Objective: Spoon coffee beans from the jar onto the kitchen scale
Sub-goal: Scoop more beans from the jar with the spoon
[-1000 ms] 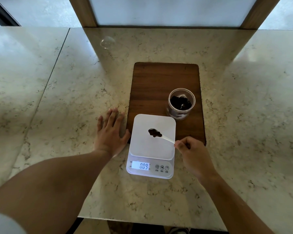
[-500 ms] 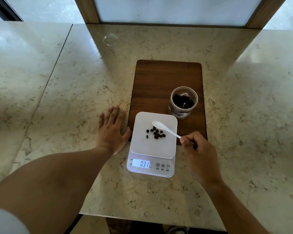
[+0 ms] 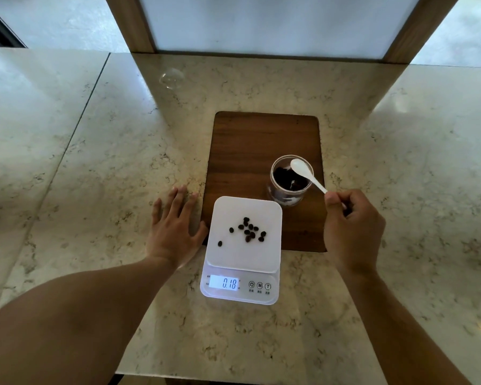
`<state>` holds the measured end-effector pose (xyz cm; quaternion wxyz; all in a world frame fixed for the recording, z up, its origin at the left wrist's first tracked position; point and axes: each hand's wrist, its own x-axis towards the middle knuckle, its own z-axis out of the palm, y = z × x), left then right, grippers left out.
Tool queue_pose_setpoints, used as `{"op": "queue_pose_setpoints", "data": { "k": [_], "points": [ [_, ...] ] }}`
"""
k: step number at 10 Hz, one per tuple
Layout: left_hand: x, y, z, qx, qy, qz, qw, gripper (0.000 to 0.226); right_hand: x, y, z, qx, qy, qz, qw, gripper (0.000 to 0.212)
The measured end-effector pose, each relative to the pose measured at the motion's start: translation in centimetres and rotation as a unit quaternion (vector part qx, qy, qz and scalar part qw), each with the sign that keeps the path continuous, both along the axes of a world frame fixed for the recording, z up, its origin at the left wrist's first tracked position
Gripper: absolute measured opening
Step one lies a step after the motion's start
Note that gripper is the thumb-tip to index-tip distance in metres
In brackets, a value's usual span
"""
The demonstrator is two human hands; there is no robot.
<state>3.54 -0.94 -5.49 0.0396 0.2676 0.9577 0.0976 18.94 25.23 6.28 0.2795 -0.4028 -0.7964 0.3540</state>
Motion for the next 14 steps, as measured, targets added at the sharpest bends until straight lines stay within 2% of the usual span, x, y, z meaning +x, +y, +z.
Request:
{"op": "queue_pose_setpoints", "data": {
  "k": [1,3,5,6,8,10,14],
  "points": [
    [0.0,-0.1,0.0,0.005,0.001,-0.001,1.0,0.074,-1.2,1.4,0.2,0.056,-0.047,0.018,0.997,0.017],
    [0.0,0.0,-0.1,0.003,0.0,-0.004,1.0,0.076,-3.1,2.8,0.5,0.178,-0.134,0.119,0.968,0.017],
    [-0.1,-0.1,-0.3,0.001,-0.001,-0.006,1.0,0.076,-3.8,2.8,0.4,0.199,-0.231,0.148,0.941,0.017],
    [-0.1,-0.2,-0.3,0.008,0.003,-0.006,1.0,0.075,-4.4,2.7,0.7,0.173,-0.259,0.134,0.941,0.022],
    [0.0,-0.2,0.0,0.005,0.0,-0.007,1.0,0.076,-5.3,3.6,0.9,0.033,-0.302,0.125,0.944,0.032],
    [0.1,0.0,0.0,0.013,0.0,-0.004,1.0,0.076,-5.2,3.9,0.9,-0.045,-0.268,0.111,0.956,0.038],
    [0.0,-0.2,-0.1,0.016,-0.001,-0.006,1.0,0.076,-4.3,4.5,0.8,-0.153,-0.218,0.084,0.96,0.032]
  ]
}}
